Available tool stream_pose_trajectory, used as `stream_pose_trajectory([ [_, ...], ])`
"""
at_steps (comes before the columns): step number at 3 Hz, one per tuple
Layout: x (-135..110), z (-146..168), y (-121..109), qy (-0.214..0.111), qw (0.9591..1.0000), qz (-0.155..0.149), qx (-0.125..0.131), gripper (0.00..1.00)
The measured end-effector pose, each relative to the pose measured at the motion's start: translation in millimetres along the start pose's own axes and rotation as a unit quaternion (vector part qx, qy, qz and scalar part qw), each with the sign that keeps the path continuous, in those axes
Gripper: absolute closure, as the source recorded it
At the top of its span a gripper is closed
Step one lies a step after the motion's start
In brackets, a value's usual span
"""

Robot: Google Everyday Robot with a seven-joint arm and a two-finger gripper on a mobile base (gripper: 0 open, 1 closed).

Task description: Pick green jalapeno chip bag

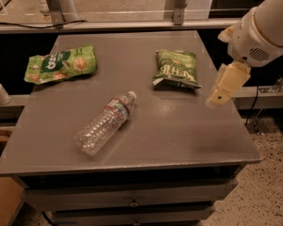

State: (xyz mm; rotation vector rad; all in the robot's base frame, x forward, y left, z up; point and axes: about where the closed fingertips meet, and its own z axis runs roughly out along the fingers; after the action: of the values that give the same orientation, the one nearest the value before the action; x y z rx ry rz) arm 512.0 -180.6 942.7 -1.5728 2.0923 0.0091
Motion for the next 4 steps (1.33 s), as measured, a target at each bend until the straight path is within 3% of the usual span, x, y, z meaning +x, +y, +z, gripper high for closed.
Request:
stream_pose_trajectory([
  [1,-15,48,-21,-0.016,0.9997,0.018,-0.005,0.00],
  [3,-17,62,-27,-0.032,0.9992,0.024,-0.003,0.00],
  [4,-23,88,-45,-0.050,0.9983,0.030,0.006,0.00],
])
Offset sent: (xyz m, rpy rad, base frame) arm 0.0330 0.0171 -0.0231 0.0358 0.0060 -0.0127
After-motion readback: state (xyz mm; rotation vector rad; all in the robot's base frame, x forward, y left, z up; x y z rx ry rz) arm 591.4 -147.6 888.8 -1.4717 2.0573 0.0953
